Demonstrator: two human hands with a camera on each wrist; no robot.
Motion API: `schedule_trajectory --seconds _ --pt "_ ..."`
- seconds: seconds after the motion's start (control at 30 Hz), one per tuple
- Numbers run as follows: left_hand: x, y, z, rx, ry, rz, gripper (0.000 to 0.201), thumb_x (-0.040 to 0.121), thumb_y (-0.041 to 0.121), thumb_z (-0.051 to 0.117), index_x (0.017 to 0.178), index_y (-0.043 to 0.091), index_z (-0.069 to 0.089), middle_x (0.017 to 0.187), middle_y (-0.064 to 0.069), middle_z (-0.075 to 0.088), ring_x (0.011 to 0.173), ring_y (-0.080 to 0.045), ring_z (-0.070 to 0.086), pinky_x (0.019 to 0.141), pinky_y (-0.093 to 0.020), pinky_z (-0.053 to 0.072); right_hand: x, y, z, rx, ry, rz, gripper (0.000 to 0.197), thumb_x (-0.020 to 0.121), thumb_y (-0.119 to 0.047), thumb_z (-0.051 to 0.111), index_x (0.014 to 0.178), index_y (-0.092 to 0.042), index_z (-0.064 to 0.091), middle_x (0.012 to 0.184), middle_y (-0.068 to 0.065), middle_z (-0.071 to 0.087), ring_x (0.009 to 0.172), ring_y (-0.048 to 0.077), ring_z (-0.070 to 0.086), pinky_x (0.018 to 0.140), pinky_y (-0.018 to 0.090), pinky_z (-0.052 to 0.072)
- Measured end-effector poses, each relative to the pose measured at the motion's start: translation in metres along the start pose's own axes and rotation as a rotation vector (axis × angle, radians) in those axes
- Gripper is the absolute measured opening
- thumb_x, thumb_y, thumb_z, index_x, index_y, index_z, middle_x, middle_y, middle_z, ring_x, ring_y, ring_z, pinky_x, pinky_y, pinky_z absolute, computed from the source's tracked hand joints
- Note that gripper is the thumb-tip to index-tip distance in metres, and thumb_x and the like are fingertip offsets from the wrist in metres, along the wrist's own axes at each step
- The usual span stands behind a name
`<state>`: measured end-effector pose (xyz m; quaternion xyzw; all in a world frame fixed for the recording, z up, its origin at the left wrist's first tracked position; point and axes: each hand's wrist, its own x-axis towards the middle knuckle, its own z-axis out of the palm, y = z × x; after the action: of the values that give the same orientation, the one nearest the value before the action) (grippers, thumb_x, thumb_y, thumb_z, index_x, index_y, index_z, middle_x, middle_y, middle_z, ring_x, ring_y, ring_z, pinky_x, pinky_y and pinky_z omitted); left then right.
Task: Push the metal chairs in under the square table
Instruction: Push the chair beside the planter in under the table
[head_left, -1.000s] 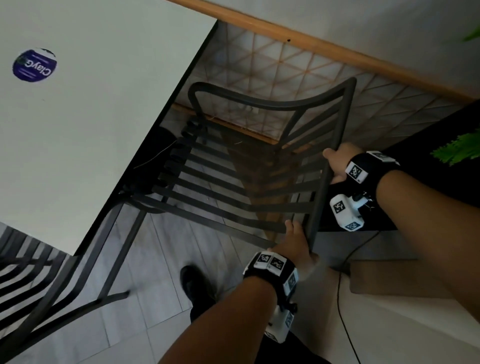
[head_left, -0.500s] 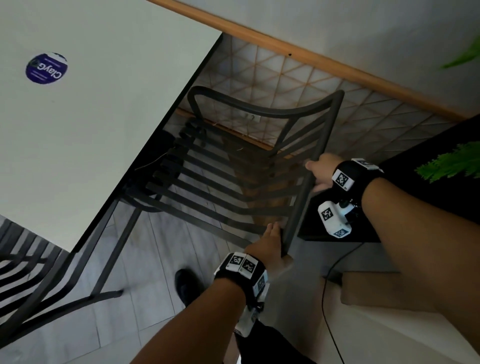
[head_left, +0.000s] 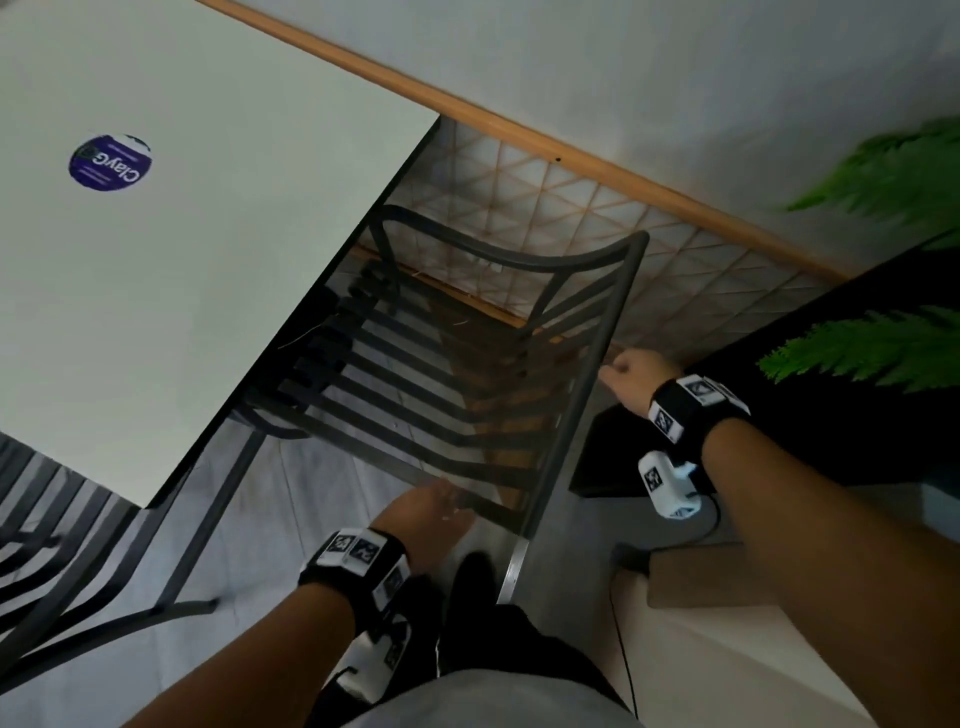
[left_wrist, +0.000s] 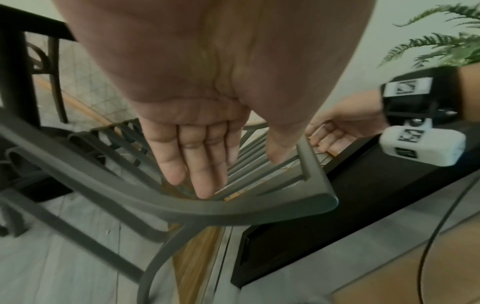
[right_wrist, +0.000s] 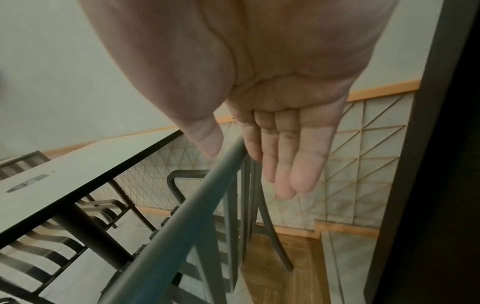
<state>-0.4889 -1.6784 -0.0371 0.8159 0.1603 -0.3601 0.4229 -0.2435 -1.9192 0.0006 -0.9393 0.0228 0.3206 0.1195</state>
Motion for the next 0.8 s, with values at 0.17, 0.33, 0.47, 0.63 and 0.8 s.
schedule_trajectory --seconds 0.17,0.33,0.47,0.63,0.8 --pt "0.012 -0.024 0.017 -0.045 -0.059 -0.199 0.043 0.091 0.056 0.053 0.113 0.020 0.061 0.115 -0.003 0.065 0.107 -0.024 0.064 0.101 -0.040 0.050 -0.009 0.010 -0.019 -0.067 0.034 0.015 0.025 0.093 -0.041 0.055 0.092 -0.016 0.059 0.101 0.010 0.064 0.085 0.029 0.059 0.073 0.033 0.044" --pt "0.035 -0.008 0.039 -0.573 -0.108 -0.394 0.045 0.094 0.058 0.052 0.109 0.016 0.054 0.113 -0.014 0.068 0.096 -0.035 0.072 0.089 -0.049 0.060 0.029 -0.012 -0.040 -0.050 0.058 0.044 0.047 0.094 -0.047 0.050 0.111 -0.004 0.056 0.117 0.020 0.060 0.087 0.032 0.057 0.072 0.038 0.045" --pt "0.055 0.017 0.061 -0.903 -0.194 -0.581 0.059 0.089 0.062 0.057 0.117 0.011 0.054 0.109 -0.019 0.067 0.087 -0.042 0.074 0.073 -0.051 0.062 0.063 -0.030 -0.046 0.069 0.037 0.066 0.044 0.094 -0.053 0.050 0.096 -0.010 0.053 0.104 0.020 0.064 0.086 0.037 0.067 0.083 0.054 0.057" --pt "0.085 0.040 0.072 -1.200 -0.197 -0.661 0.044 0.093 0.030 0.061 0.124 -0.001 0.056 0.089 -0.026 0.071 0.081 -0.043 0.072 0.088 -0.061 0.056 0.112 -0.038 -0.030 0.250 -0.042 0.190 0.053 0.091 -0.048 0.057 0.118 -0.003 0.051 0.088 0.020 0.069 0.050 0.033 0.071 0.050 0.041 0.059" --pt "0.093 0.055 0.071 -1.064 -0.201 -0.632 0.017 0.096 0.012 0.060 0.082 0.003 0.065 0.065 -0.014 0.075 0.099 -0.041 0.072 0.093 -0.055 0.057 0.139 -0.035 -0.032 0.240 0.044 0.169 0.045 0.089 -0.036 0.053 0.109 0.005 0.050 0.069 0.022 0.067 0.044 0.034 0.068 0.057 0.051 0.061"
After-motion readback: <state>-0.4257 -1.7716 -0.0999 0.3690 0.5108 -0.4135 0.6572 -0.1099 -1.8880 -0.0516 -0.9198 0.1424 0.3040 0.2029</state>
